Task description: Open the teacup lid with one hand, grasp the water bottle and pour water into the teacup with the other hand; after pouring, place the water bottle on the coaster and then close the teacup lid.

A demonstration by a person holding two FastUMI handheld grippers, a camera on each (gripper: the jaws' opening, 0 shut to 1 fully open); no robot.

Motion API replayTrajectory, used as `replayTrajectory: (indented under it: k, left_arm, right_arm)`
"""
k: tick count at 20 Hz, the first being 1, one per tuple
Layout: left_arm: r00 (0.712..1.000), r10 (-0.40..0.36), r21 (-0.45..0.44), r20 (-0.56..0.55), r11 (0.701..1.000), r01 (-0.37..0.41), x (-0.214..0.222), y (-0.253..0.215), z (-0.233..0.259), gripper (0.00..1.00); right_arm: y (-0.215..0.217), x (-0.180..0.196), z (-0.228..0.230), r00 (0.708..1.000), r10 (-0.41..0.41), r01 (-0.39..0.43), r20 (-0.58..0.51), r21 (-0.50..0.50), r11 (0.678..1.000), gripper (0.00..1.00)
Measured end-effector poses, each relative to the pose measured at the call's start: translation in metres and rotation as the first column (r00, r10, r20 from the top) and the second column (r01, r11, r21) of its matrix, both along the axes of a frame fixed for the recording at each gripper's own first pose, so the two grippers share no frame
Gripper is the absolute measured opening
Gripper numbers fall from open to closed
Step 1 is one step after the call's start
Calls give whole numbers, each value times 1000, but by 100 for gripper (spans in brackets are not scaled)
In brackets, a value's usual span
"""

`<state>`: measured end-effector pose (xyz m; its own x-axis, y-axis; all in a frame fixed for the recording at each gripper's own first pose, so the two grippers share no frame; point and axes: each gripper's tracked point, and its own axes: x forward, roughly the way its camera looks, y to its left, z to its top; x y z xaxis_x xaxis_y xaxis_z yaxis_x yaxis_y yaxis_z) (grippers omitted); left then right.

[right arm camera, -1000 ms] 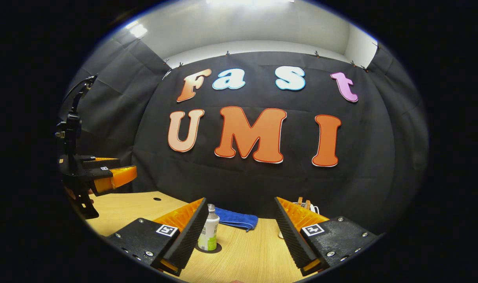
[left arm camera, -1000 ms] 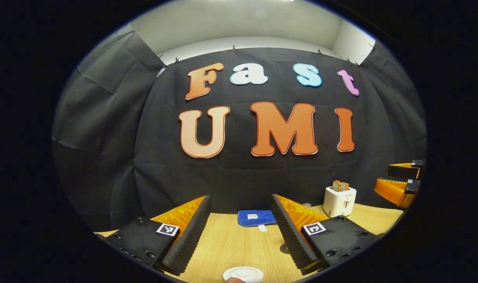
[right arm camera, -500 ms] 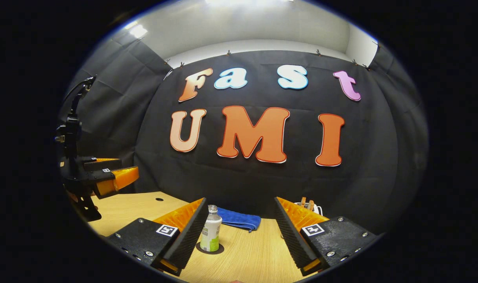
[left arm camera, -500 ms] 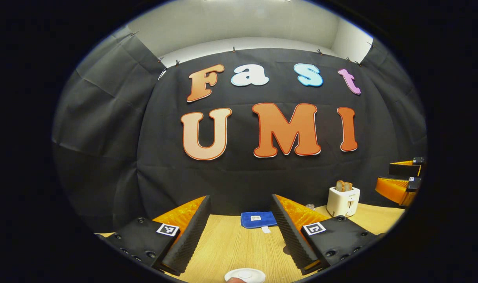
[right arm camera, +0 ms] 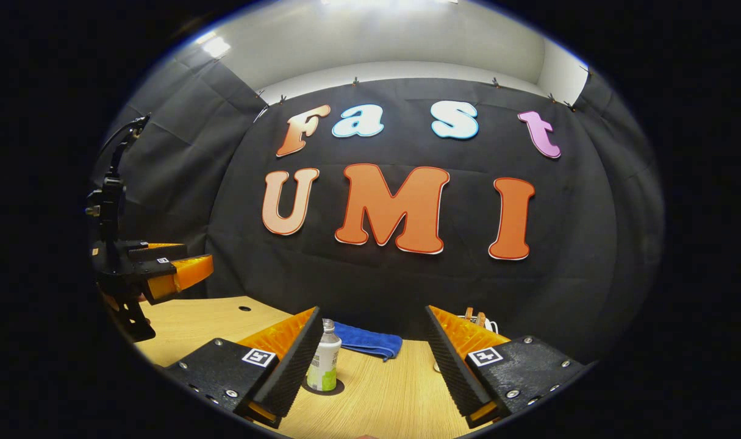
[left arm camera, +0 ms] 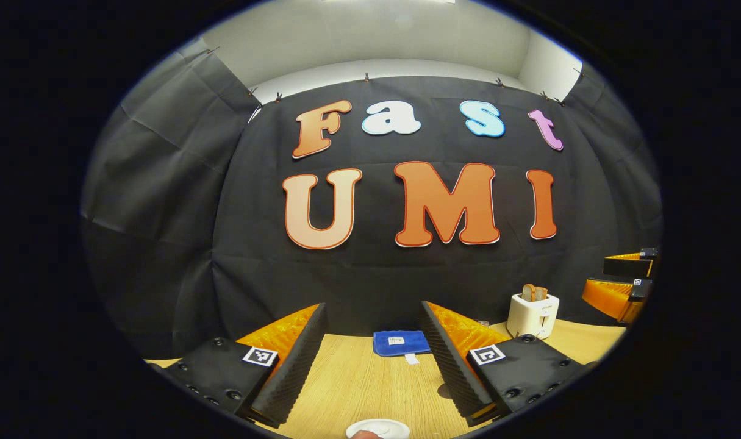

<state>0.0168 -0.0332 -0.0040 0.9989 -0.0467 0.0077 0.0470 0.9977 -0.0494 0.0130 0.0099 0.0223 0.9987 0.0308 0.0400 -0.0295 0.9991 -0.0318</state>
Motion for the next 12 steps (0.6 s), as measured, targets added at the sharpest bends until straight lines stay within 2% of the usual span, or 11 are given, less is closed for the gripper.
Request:
replayTrajectory:
  k: [7,8,9,12]
  left_arm:
    - [999,-27,-17,-26,999,27,2,-11,-10,100]
    - [999,-24,-15,-33,1000,24,3,-10,-11,95]
    - [999,-16,-9,-37,1000,16,4,-7,-13,99]
    - [999,-35,5,-40,999,35,3,-12,-11,99]
  right_arm:
    - [-5,1,3,1000,-11,11,9,-20,1000,99]
    - [-8,1,2,1000,-20,20,6,-22,1000,99]
    - [-8,1,3,1000,-21,21,4,-19,1000,99]
    - [-9,2,4,1000,-22,22,9,-15,1000,99]
